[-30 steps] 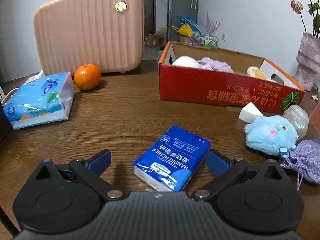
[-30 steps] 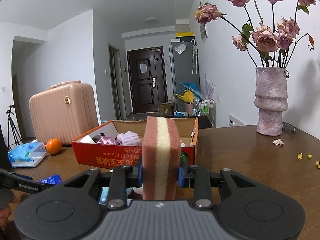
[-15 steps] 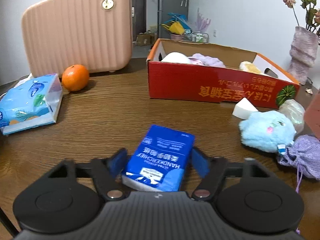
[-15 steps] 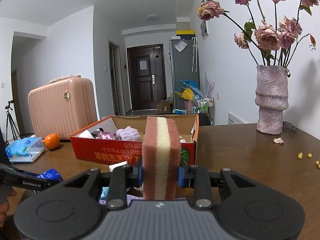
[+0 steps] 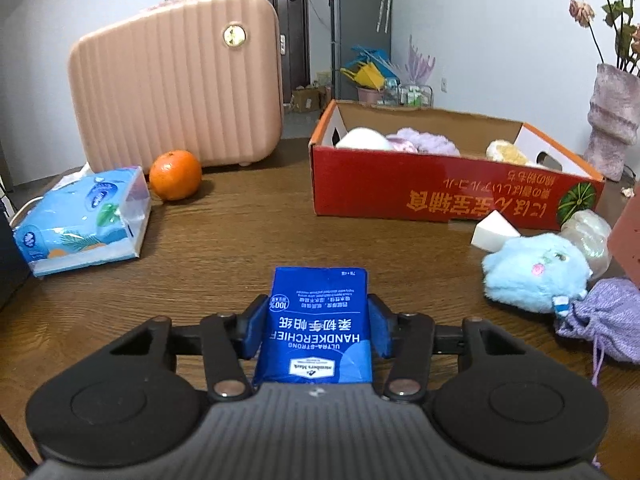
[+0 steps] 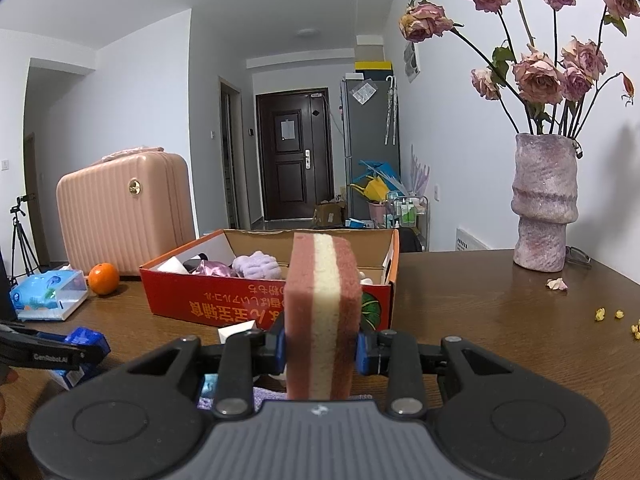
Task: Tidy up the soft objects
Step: 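Carry the sponge block and tissue pack with both grippers toward the red box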
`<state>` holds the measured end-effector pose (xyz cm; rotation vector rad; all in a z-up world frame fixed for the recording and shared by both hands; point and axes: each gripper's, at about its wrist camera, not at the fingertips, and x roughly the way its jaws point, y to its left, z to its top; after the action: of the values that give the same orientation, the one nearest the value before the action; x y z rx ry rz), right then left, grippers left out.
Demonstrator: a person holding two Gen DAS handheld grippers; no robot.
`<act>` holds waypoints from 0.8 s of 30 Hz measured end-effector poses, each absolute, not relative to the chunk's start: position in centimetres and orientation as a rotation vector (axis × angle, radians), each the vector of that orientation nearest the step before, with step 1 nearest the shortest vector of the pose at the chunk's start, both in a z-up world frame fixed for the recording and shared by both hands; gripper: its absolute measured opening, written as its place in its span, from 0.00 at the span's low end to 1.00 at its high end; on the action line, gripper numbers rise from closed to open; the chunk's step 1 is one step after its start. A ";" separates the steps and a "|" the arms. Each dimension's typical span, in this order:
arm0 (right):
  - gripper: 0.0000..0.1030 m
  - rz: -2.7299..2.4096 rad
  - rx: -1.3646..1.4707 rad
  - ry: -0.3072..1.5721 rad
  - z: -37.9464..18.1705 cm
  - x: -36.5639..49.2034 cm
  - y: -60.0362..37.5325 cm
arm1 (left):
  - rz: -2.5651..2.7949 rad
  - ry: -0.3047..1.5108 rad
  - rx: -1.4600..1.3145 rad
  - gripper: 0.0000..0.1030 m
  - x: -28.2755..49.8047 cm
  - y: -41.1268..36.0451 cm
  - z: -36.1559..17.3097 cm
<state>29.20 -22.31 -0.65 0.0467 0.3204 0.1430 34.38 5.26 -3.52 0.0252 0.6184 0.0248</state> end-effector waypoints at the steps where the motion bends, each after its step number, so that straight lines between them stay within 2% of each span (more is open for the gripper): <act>1: 0.29 0.143 0.047 0.320 -0.6 29.2 -22.3 | 0.031 0.607 0.017 0.50 34.1 5.2 -3.3; 24: 0.29 0.185 0.055 0.275 0.0 28.2 -21.8 | -0.014 0.413 -0.125 0.50 29.1 3.6 1.8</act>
<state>28.22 -21.77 0.03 0.0552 0.2750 0.1853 29.07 3.63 1.76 -0.1247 0.4131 -0.0139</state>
